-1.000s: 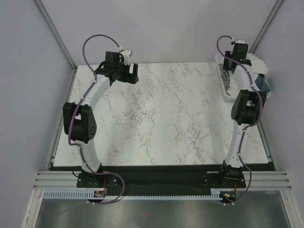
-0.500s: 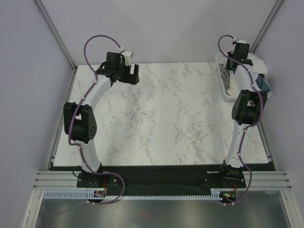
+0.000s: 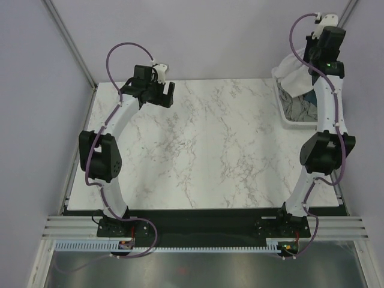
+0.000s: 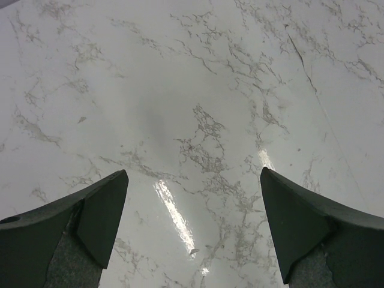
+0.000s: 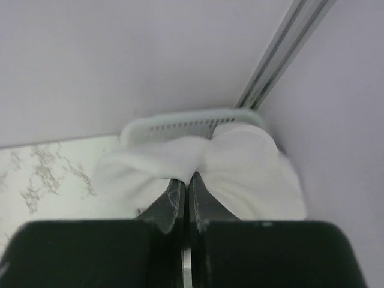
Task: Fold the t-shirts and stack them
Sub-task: Grab the tshirt from the pile, then move the tshirt to the center of the board
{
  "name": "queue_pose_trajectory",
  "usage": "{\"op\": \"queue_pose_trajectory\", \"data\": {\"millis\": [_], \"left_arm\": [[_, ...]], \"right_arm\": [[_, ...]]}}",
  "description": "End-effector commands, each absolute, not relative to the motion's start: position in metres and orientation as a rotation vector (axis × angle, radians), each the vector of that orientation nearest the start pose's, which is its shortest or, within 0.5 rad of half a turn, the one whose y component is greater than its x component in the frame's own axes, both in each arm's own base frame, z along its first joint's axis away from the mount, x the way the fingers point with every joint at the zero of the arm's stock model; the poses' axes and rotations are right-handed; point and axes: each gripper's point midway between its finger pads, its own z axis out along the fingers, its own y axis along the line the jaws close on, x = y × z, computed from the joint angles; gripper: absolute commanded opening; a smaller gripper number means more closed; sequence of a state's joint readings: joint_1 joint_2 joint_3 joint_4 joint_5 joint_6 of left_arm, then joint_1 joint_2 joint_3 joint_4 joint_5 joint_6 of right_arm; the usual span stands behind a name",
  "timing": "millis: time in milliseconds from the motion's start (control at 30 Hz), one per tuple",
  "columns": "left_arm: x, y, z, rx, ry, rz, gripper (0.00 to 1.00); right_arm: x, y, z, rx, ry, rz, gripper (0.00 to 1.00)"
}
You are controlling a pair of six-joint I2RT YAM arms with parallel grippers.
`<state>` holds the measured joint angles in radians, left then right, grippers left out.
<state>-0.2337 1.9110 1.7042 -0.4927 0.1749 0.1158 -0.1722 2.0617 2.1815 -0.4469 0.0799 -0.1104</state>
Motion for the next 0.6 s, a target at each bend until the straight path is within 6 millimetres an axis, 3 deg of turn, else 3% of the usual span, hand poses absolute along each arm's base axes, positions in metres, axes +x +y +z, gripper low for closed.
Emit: {"op": "queue_pose_trajectory", "data": {"millis": [0,100,167,233,267,467,567], "left_arm": [[0.503,-0.134,0.231,0.509,2.108,-0.148,1.0],[0.498,-0.118,0.244,0.354,2.113,-0.09,1.0],[0.491,-0.101,0.262,0.254,2.095,-0.014,1.0],[0.478,-0.098,0.266,0.261,2.089,-0.016,1.0],[0.469,-0.095,0.279,0.259,2.061,-0.018,1.0],[0.433,-0.087,0.278,0.307,2.053,-0.002,1.0],[0.42,-0.079,0.283,0.303,2.039,0.019,1.0]], "right_arm": [[0.543,-0.096,0.476,0.013,1.557,-0.258,0.0],[0.519,-0.062,0.5,-0.105,1.512,-0.2,0.0],[0.512,-0.032,0.504,-0.197,1.497,-0.152,0.0],[0.501,-0.01,0.508,-0.246,1.494,-0.107,0.0],[0.497,0.01,0.502,-0.285,1.519,-0.059,0.0],[0.456,0.127,0.5,-0.537,1.529,0.219,0.0],[0.434,0.162,0.501,-0.58,1.516,0.336,0.0]]}}
